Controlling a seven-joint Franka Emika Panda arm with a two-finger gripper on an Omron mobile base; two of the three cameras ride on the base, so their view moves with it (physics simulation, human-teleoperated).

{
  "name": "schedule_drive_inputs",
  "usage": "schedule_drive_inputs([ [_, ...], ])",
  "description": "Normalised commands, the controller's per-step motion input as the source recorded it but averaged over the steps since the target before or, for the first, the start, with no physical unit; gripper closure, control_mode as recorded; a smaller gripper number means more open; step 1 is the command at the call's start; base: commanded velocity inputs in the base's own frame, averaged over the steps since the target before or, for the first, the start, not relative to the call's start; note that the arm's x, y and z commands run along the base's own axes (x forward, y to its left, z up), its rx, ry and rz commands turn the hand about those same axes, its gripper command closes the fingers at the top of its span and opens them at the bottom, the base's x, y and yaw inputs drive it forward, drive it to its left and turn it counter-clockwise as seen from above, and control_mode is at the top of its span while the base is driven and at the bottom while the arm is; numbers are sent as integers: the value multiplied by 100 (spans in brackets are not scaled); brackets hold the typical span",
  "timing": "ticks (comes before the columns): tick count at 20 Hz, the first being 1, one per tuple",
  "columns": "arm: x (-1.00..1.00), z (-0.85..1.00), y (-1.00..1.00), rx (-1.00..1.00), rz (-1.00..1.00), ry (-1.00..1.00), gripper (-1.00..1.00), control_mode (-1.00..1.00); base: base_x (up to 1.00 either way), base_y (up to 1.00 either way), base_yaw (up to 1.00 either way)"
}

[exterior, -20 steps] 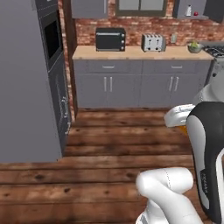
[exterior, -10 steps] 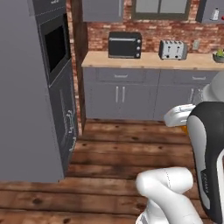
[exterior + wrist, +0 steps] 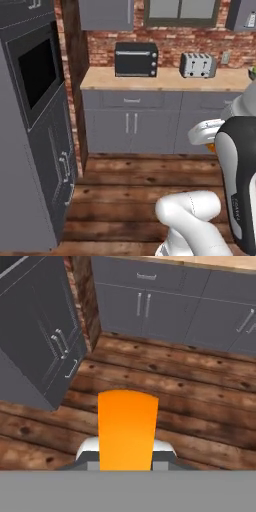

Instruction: Pick the cheese from the fridge and the cheese grater from the cabinet and place them next to the salad bowl.

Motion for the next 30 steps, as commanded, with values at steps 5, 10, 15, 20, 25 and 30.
schedule_drive_inputs([
  [5, 0, 0, 0, 0, 0, 0, 100, 100, 98, -20, -26],
  [10, 0, 0, 0, 0, 0, 0, 100, 100, 96, -28, -31],
  [15, 0, 0, 0, 0, 0, 0, 100, 100, 68, -54, -24],
  [20, 0, 0, 0, 0, 0, 0, 100, 100, 29, -95, -23],
  [25, 0, 0, 0, 0, 0, 0, 100, 100, 61, -94, -16],
  [30, 0, 0, 0, 0, 0, 0, 100, 100, 84, -53, -3],
])
